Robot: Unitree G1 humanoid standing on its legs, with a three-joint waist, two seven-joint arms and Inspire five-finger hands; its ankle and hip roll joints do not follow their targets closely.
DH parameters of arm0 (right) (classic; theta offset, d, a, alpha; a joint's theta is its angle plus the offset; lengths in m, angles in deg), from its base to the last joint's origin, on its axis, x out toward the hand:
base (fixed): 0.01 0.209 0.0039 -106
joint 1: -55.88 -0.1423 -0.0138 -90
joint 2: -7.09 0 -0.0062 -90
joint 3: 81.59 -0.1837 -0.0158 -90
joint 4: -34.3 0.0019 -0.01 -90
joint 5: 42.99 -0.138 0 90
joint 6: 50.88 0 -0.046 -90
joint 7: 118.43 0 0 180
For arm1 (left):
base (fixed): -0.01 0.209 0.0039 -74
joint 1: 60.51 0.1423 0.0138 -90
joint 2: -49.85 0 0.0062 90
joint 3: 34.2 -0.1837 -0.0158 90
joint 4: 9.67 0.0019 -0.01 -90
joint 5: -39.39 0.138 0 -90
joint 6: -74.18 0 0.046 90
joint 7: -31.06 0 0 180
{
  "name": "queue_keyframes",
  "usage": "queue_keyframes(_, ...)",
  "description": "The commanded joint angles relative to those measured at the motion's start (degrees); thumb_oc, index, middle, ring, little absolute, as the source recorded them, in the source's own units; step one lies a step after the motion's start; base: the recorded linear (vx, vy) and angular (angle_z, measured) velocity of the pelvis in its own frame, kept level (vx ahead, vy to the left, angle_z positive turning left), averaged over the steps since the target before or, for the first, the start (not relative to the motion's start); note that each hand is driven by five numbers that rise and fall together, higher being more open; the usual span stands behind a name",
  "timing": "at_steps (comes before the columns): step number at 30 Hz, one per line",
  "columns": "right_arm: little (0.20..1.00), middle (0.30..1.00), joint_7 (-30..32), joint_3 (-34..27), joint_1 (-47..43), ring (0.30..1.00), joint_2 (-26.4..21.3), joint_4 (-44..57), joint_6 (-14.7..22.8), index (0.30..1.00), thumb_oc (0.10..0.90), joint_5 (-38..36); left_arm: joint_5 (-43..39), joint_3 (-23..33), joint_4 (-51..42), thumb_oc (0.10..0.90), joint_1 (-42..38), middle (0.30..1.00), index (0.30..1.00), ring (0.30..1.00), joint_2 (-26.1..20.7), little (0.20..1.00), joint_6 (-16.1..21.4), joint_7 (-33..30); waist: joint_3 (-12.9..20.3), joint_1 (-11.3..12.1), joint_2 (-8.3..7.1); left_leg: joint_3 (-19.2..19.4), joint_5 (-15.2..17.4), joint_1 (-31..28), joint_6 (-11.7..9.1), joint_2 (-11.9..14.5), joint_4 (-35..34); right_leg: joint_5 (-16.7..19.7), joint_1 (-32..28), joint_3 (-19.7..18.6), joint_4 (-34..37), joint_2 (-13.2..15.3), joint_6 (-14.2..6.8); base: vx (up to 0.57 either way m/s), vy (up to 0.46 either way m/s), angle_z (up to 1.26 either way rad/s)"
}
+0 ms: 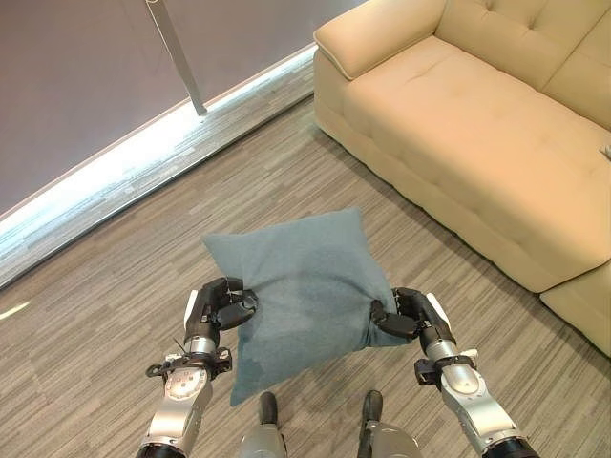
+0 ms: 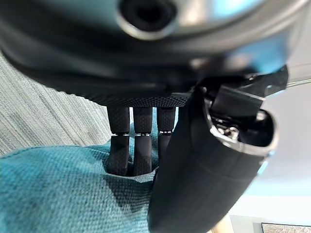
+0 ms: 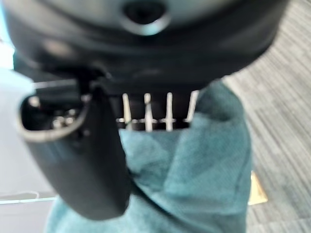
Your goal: Pick up all the scattered cushions and arrange them neatly on the sofa.
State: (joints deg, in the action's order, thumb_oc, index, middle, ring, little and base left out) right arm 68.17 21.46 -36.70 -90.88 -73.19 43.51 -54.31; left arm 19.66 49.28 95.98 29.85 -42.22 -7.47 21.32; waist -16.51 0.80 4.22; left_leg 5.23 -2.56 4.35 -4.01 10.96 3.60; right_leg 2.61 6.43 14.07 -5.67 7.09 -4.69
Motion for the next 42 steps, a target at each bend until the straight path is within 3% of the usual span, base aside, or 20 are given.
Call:
queue_keyframes(1,0.3,0.3,-2.3,-8.3,4.0,0.3,2.9,4.7,6.9,0.3,0.4,-6.7,-4.4,4.2,-3.5,0.4,3.2,0.3,0.3,0.3,-1.0,0.3,6.0,3.3,12.6,-1.2,-1.34,5.9,4.0,-6.1,-1.9,-5.0,0.2,-10.6,-11.5,4.6,2.4,-2.6,1.3,0.01,-0.037,-0.01)
queue_keyframes(6,0.3,0.3,-3.2,-5.5,1.6,0.3,2.4,6.2,6.8,0.3,0.4,-6.2,-4.7,2.3,-3.8,0.4,1.5,0.3,0.3,0.3,-1.2,0.3,5.7,4.1,12.4,-0.9,-1.82,5.6,4.7,-4.2,-2.8,-3.8,6.7,-11.4,-12.3,3.5,3.3,-3.5,2.3,0.05,-0.116,-0.02)
queue_keyframes(9,0.3,0.3,-2.3,-5.2,0.8,0.3,2.2,7.5,7.0,0.3,0.4,-5.4,-4.7,1.1,-4.1,0.4,0.6,0.3,0.3,0.3,-1.3,0.3,5.7,4.3,11.0,-0.7,-2.48,6.8,1.0,0.6,-4.4,-1.9,18.4,-12.1,-14.0,3.3,3.6,-3.5,3.6,0.1,-0.123,-0.02)
queue_keyframes(11,0.3,0.3,-2.0,-5.2,0.3,0.3,2.1,8.1,6.9,0.3,0.4,-4.8,-4.5,0.7,-4.4,0.4,0.4,0.3,0.3,0.3,-1.5,0.3,5.7,4.3,10.5,-0.4,-2.55,7.4,0.6,2.3,-4.4,-1.3,21.4,-12.5,-14.7,3.5,3.8,-3.5,3.9,0.11,-0.056,0.05)
queue_keyframes(14,0.3,0.3,-1.1,-4.5,-1.9,0.3,1.6,8.9,6.8,0.3,0.4,-4.1,-4.2,0.3,-5.5,0.4,0.5,0.3,0.3,0.3,-1.7,0.3,5.2,3.7,10.1,1.2,-2.25,10.0,3.7,7.8,-1.8,-2.1,18.0,-13.6,-16.6,2.9,4.8,-3.2,3.2,0.23,0.051,0.05)
queue_keyframes(17,0.3,0.3,-1.0,-2.2,-5.3,0.3,1.5,8.5,6.7,0.3,0.4,-3.9,-3.5,1.0,-6.1,0.4,1.0,0.3,0.3,0.3,-2.7,0.3,5.1,3.0,9.4,3.9,-1.42,9.9,-1.9,13.5,-2.6,-0.5,5.3,-15.0,-19.9,1.5,5.6,-4.4,1.8,0.38,0.134,0.06)
queue_keyframes(21,0.3,0.3,-2.5,1.0,-8.5,0.3,3.1,8.9,6.8,0.3,0.4,-4.6,-2.2,3.2,-7.6,0.4,1.7,0.3,0.3,0.3,-4.9,0.3,4.9,2.4,10.3,7.0,-1.98,9.8,-5.7,14.2,-3.0,1.3,2.6,-17.2,-23.9,-1.4,5.2,-5.2,0.6,0.56,0.171,-0.3)
queue_keyframes(22,0.3,0.3,-3.2,1.7,-8.7,0.3,3.6,9.1,7.1,0.3,0.4,-4.7,-1.8,3.1,-7.4,0.4,1.3,0.3,0.3,0.3,-5.4,0.3,5.2,2.5,10.5,7.7,-2.99,9.4,-6.0,14.4,-2.8,0.5,4.3,-17.0,-24.1,-1.8,3.3,-4.3,0.0,0.5,0.158,-1.09)
queue_keyframes(24,0.3,0.3,-3.9,2.1,-8.6,0.3,4.5,8.9,7.2,0.3,0.4,-4.5,-0.8,2.4,-7.5,0.4,0.3,0.3,0.3,0.3,-6.7,0.3,5.2,3.2,11.2,8.9,-4.77,9.3,-4.1,13.7,-1.1,-0.8,7.0,-13.6,-22.2,-1.7,-5.4,-2.2,-2.7,0.5,0.203,-1.11)
queue_keyframes(26,0.3,0.3,-4.7,2.2,-7.9,0.3,4.9,9.0,7.1,0.3,0.4,-3.6,0.6,1.0,-7.1,0.4,-0.9,0.3,0.3,0.3,-7.6,0.3,5.0,3.7,11.6,8.2,-6.01,10.3,-0.2,11.8,1.7,-2.4,9.4,-2.6,-18.5,-1.2,-18.1,1.4,-7.9,0.53,0.282,-0.66)
queue_keyframes(28,0.3,0.3,-5.0,2.1,-7.2,0.3,5.0,10.2,6.6,0.3,0.4,-2.7,1.7,0.6,-7.0,0.4,-1.7,0.3,0.3,0.3,-8.4,0.3,4.9,2.9,11.6,6.8,-4.5,10.3,2.5,8.3,4.2,-3.1,9.1,3.5,-12.5,-1.6,-29.9,3.4,-8.2,0.52,0.341,0.37)
queue_keyframes(29,0.3,0.3,-5.2,1.7,-6.7,0.3,4.9,10.6,6.5,0.3,0.4,-2.3,2.1,0.5,-7.3,0.4,-2.0,0.3,0.3,0.3,-8.7,0.3,4.6,2.9,11.4,5.8,-3.67,10.1,3.7,5.5,5.0,-3.9,8.1,5.0,-9.1,-0.8,-34.3,3.9,-8.3,0.51,0.331,0.41)
queue_keyframes(30,0.3,0.3,-5.5,1.1,-5.9,0.3,4.6,11.3,6.4,0.3,0.4,-1.9,2.5,0.5,-7.6,0.4,-2.0,0.3,0.3,0.3,-8.9,0.3,4.7,3.0,11.2,4.5,-2.85,9.5,5.1,2.2,5.4,-4.7,6.6,3.7,-5.7,0.6,-36.8,5.0,-8.0,0.62,0.317,0.1)
queue_keyframes(33,0.3,0.3,-5.9,-0.3,-4.0,0.3,3.8,12.3,6.2,0.3,0.4,-2.2,2.9,0.2,-8.0,0.4,-1.8,0.3,0.3,0.3,-8.9,0.3,4.4,4.1,10.8,0.8,-1.94,7.8,8.7,-5.2,4.8,-7.1,3.5,-2.3,0.6,4.7,-28.4,7.3,-5.7,0.62,0.169,0.23)
queue_keyframes(35,0.3,0.3,-5.8,-0.9,-3.5,0.3,3.5,12.6,6.2,0.3,0.4,-2.2,3.3,0.1,-8.1,0.4,-1.7,0.3,0.3,0.3,-8.9,0.3,4.2,4.2,10.7,-0.4,-1.74,7.0,9.7,-7.1,4.2,-7.3,3.1,-3.3,2.2,5.5,-23.6,7.3,-4.7,0.43,0.01,0.31)
queue_keyframes(36,0.3,0.3,-5.6,-1.4,-2.9,0.3,3.3,12.8,6.2,0.3,0.4,-2.3,3.7,0.2,-8.1,0.4,-1.8,0.3,0.3,0.3,-8.7,0.3,4.1,4.5,10.6,-1.4,-2.1,6.4,11.3,-9.2,3.4,-7.5,2.8,-3.8,3.2,5.7,-15.9,7.6,-4.2,0.48,-0.095,0.45)
queue_keyframes(38,0.3,0.3,-5.2,-2.2,-2.0,0.3,3.2,13.5,6.0,0.3,0.4,-2.3,4.5,0.8,-7.8,0.4,-2.7,0.3,0.3,0.3,-8.3,0.3,4.3,4.6,10.4,-3.4,-2.65,5.6,14.3,-13.2,1.2,-7.0,2.3,-1.7,5.5,6.4,-0.4,8.8,-5.0,0.86,-0.173,0.55)
queue_keyframes(39,0.3,0.3,-4.8,-2.6,-2.0,0.3,3.4,13.4,5.9,0.3,0.4,-0.7,5.9,1.2,-7.3,0.4,-4.6,0.3,0.3,0.3,-8.2,0.3,4.4,4.4,10.6,-4.1,-2.05,6.1,16.5,-17.3,-1.1,-5.0,2.2,-0.2,8.6,9.4,6.1,11.4,-6.7,0.72,-0.154,0.48)
queue_keyframes(41,0.3,0.3,-4.4,-2.9,-1.5,0.3,3.7,13.5,5.8,0.3,0.4,0.3,6.9,0.5,-6.4,0.4,-5.8,0.3,0.3,0.3,-7.8,0.3,4.7,4.4,11.0,-5.9,-1.73,5.9,16.6,-20.0,-2.6,-4.4,2.8,1.6,10.3,10.5,5.7,11.8,-7.3,0.81,-0.153,0.49)
queue_keyframes(42,0.3,0.3,-4.3,-3.5,-0.6,0.3,3.3,14.1,6.0,0.3,0.4,0.6,7.7,0.1,-6.3,0.4,-6.5,0.3,0.3,0.3,-7.8,0.3,5.0,4.9,11.5,-6.7,-1.8,4.9,16.8,-21.4,-3.4,-3.9,5.2,2.7,9.2,9.1,5.0,10.6,-7.6,0.72,-0.139,0.53)
